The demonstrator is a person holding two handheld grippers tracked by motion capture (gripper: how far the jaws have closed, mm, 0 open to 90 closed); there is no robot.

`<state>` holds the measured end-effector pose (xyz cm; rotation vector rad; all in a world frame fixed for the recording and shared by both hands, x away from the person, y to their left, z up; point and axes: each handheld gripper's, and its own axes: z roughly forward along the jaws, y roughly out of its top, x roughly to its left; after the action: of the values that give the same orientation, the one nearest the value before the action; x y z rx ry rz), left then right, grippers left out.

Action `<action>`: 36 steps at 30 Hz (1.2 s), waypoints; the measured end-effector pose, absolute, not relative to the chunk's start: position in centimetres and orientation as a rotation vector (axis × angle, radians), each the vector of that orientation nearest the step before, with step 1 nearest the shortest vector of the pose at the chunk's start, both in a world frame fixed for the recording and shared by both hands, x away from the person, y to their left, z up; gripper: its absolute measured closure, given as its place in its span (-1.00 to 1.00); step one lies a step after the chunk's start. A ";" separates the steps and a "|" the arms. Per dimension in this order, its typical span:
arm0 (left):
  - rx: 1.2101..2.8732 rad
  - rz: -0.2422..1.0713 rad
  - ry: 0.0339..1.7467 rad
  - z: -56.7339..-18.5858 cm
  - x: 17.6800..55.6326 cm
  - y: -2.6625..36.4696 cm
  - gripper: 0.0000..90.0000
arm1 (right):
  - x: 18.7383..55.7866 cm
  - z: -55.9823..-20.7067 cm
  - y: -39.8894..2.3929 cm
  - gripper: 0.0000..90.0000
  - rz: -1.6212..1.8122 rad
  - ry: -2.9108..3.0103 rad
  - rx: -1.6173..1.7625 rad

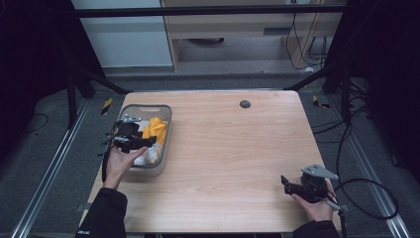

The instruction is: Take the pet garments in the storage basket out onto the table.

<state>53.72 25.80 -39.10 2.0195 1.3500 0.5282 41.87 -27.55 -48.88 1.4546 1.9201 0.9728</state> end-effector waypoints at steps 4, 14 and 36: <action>2.043 0.523 1.362 -39.5 53.9 25.5 -0.03 | 41.8 -48.9 -27.5 -0.67 0.973 1.921 1.460; 2.090 0.474 1.408 -40.7 54.2 25.3 0.11 | 41.9 -49.0 -27.4 -0.67 0.962 1.931 1.452; 2.160 0.342 1.496 -42.3 55.0 25.1 0.59 | 42.0 -49.1 -27.4 -0.67 0.954 1.951 1.455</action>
<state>54.97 25.09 -42.27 2.1595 1.4956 0.3419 42.00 -27.36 -49.06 1.4546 1.9507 0.9539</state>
